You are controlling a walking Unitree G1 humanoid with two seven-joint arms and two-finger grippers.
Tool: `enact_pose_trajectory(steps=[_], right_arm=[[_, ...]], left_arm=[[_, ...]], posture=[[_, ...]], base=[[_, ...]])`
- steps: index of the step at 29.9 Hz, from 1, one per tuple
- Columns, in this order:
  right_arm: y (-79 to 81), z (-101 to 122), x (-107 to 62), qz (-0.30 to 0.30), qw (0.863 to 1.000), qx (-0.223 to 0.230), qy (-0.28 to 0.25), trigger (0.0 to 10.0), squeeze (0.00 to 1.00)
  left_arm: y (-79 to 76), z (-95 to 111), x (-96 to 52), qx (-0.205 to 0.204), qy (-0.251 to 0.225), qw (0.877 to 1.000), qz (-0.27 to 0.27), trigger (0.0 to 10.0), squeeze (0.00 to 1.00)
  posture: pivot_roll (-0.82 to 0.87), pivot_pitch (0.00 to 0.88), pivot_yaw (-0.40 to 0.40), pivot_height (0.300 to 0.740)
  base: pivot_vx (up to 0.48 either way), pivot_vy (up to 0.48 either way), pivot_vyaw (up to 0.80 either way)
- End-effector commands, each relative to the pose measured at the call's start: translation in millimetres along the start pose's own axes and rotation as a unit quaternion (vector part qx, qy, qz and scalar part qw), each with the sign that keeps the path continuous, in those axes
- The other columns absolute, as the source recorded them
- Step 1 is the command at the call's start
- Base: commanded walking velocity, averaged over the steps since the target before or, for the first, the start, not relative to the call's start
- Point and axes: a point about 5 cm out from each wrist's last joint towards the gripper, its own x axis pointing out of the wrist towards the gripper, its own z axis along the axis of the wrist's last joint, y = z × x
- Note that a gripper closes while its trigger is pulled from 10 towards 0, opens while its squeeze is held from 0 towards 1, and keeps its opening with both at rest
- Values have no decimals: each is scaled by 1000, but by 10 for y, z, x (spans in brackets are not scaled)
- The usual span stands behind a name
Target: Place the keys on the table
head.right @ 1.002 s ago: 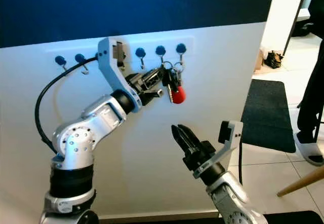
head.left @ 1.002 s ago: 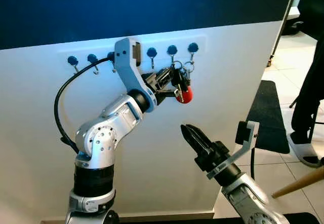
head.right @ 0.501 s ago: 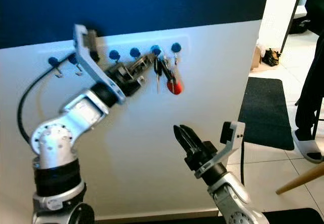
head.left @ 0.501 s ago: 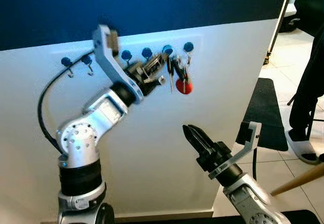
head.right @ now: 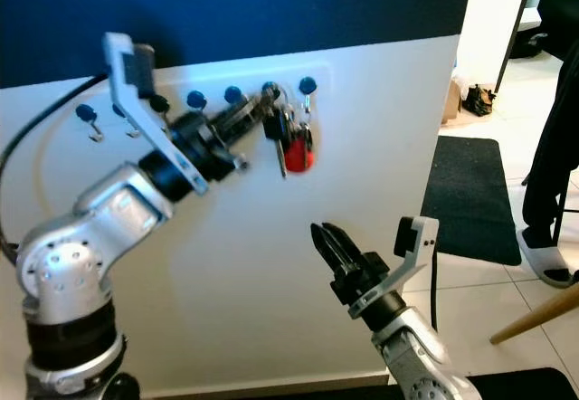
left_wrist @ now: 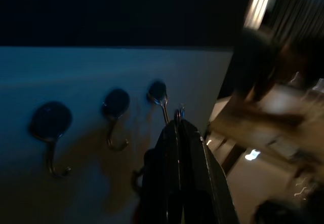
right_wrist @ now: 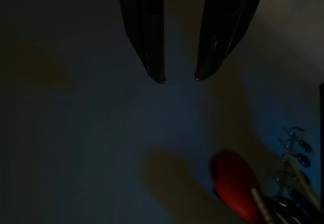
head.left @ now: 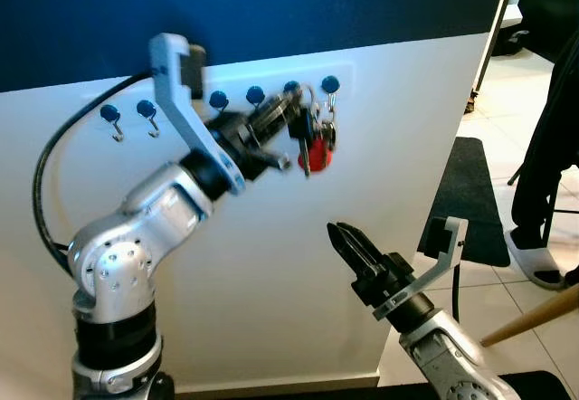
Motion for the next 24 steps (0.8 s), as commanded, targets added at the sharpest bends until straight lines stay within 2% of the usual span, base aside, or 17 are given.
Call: enact_pose_trajectory(steps=[1,3,6,9,17,20,24], right_arm=[[2,-37,5,2,1000,7,8,10000,0],[1,-39,14,3,1000,8,8,10000,0],[1,-33,49,6,1000,8,7,10000,0],[-7,-18,59,5,1000,6,4,10000,0],[-36,-16,28,-9,1000,4,3,10000,0],[-29,-31,28,-8,1000,6,4,10000,0],[-30,-31,30,-8,1000,6,4,10000,0]], left_arm=[[-117,-37,-12,29,7,999,-19,10000,0],[-165,-87,10,31,13,999,-21,10000,0],[-267,-220,136,42,19,999,-6,10000,0],[-283,-230,189,32,5,999,10,10000,0],[-171,-11,298,-36,-67,996,36,10000,0],[-66,108,344,-47,-96,993,57,10000,0],[-6,136,352,-54,-106,991,63,10000,0]], posture=[[113,151,127,740],[115,151,126,740],[119,150,121,740],[115,151,123,740],[109,156,130,740],[107,154,132,740],[105,152,131,740]], base=[[0,0,0],[0,0,0],[0,0,0],[0,0,0],[0,0,0],[0,0,0],[0,0,0]])
